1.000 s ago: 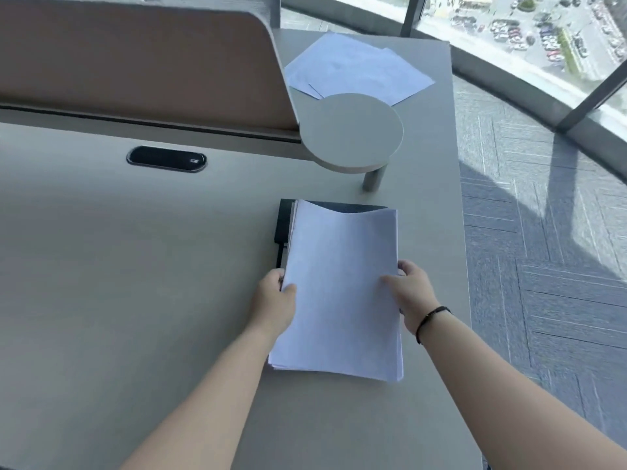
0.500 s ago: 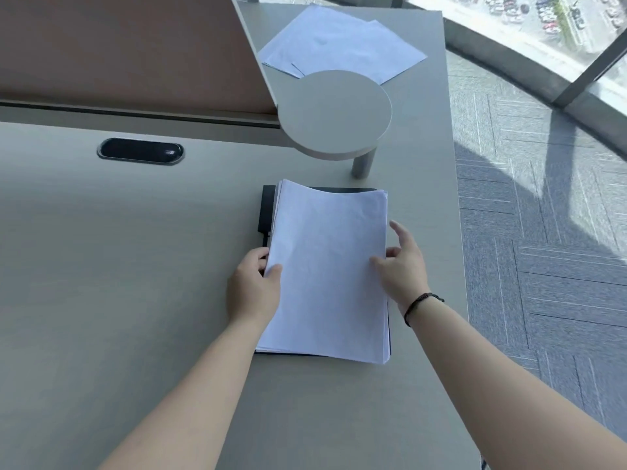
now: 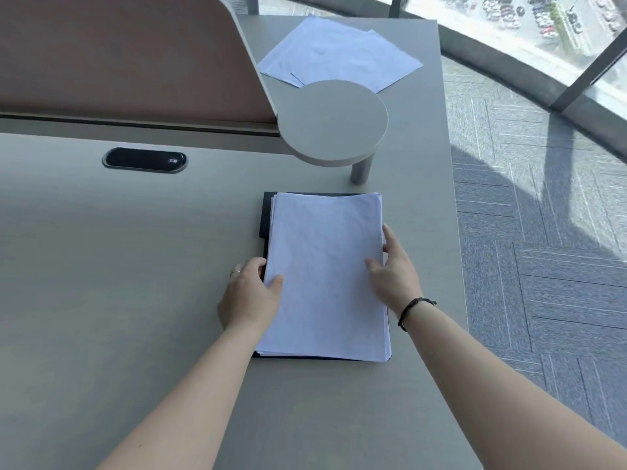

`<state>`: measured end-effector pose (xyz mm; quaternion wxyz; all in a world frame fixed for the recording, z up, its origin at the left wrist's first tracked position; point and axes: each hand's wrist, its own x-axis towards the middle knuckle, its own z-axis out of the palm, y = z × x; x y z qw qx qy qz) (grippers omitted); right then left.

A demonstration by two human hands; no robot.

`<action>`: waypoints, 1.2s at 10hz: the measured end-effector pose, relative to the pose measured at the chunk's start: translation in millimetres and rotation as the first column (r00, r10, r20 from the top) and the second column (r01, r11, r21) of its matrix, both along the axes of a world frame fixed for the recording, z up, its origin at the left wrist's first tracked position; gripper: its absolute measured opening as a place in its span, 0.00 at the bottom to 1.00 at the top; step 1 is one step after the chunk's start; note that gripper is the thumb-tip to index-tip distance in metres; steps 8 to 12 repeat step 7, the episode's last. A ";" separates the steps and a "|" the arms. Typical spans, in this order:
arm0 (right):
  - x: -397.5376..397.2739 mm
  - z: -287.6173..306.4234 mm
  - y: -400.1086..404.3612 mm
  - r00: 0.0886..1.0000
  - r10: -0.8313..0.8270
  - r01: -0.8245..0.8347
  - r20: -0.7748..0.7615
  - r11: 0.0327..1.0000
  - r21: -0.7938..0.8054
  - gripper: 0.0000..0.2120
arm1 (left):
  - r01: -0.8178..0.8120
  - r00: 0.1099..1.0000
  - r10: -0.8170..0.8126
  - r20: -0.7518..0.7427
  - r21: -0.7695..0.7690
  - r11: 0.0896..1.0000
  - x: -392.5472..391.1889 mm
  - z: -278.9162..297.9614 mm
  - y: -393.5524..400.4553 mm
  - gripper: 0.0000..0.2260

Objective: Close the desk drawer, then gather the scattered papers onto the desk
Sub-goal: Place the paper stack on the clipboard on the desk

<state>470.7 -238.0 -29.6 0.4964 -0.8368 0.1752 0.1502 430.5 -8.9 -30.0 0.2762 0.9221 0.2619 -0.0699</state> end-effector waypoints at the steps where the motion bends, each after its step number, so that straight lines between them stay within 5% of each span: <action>1: -2.4 0.9 -0.8 0.999 0.028 -0.028 -0.017 0.999 -0.035 0.35 | 0.022 1.000 -0.022 -0.013 -0.018 1.000 -3.8 0.3 2.4 0.11; 3: -7.6 -2.2 -2.3 0.993 0.080 -0.092 -0.081 0.983 -0.161 0.35 | 0.061 0.998 -0.062 -0.033 -0.036 0.997 -10.2 4.0 3.0 0.14; 5: -20.9 38.5 3.4 0.997 0.063 -0.067 -0.039 0.991 -0.119 0.29 | 0.093 0.994 -0.096 -0.059 -0.044 0.995 -21.1 5.2 3.4 0.21; 6: -41.6 106.5 6.7 0.970 -0.062 0.038 0.234 0.994 0.106 0.12 | 0.105 0.994 -0.108 -0.028 -0.091 0.990 -26.2 8.0 5.0 0.20; 7: -75.2 216.4 -17.0 0.823 -0.244 -0.008 0.513 0.898 0.440 0.10 | 0.116 0.993 -0.111 0.042 -0.145 0.983 -31.9 18.7 6.5 0.18; 12: -75.2 216.4 -17.0 0.823 -0.244 -0.008 0.513 0.898 0.440 0.10 | 0.116 0.993 -0.111 0.042 -0.145 0.983 -31.9 18.7 6.5 0.18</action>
